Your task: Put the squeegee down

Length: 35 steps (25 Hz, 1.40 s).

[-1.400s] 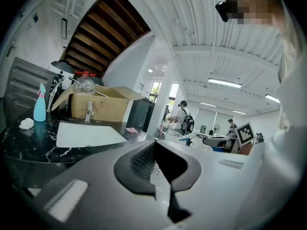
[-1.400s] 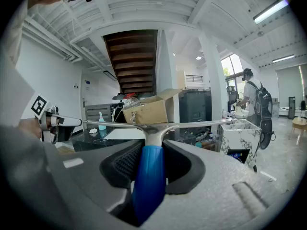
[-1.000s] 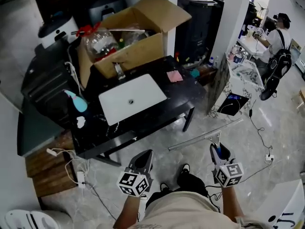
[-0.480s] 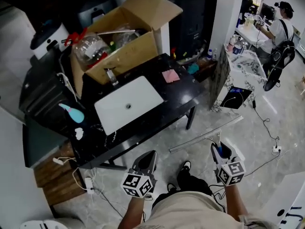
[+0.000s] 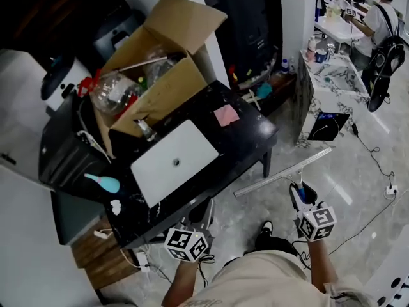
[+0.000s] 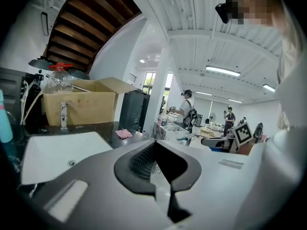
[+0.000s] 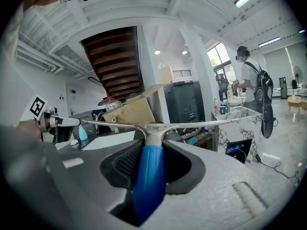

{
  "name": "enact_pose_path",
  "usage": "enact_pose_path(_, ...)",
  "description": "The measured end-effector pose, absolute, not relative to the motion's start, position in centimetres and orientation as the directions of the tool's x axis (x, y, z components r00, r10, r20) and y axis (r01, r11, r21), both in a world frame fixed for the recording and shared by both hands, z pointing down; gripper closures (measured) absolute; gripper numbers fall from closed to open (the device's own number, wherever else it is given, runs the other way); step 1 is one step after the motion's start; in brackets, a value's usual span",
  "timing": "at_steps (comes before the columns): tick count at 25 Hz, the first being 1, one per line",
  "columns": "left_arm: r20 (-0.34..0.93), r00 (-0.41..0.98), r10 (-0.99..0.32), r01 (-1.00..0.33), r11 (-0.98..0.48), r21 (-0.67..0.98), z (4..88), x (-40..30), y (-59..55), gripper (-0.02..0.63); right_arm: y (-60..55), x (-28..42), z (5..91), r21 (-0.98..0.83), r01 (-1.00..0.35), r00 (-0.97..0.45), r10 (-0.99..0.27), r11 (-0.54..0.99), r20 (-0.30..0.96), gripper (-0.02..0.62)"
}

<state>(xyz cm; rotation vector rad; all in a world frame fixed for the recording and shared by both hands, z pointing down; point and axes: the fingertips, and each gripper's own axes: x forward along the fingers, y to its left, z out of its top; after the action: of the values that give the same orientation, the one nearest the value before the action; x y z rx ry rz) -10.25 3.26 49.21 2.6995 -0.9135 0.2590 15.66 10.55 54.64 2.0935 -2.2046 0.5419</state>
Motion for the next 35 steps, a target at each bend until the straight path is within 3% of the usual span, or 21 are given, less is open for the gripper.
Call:
enact_pose_path(8, 0.254, 0.78, -0.572, -0.621, -0.756, 0.207, 48.5, -5.8, -0.6, 0.592, 6.9, 19.8, 56.6, -0.223, -0.974, -0.095, -0.953, 0.03, 0.288, 0.472)
enact_pose_path(26, 0.198, 0.804, -0.56, -0.593, -0.731, 0.338, 48.1, -4.4, -12.7, 0.592, -2.7, 20.0, 58.3, -0.375, -0.927, -0.136, -0.926, -0.006, 0.353, 0.472)
enact_pose_path(35, 0.144, 0.788, -0.599, -0.612, -0.736, 0.29, 46.9, -5.5, -20.5, 0.592, -13.0, 17.9, 55.0, -0.233, -0.967, -0.183, -0.916, 0.102, 0.356, 0.472)
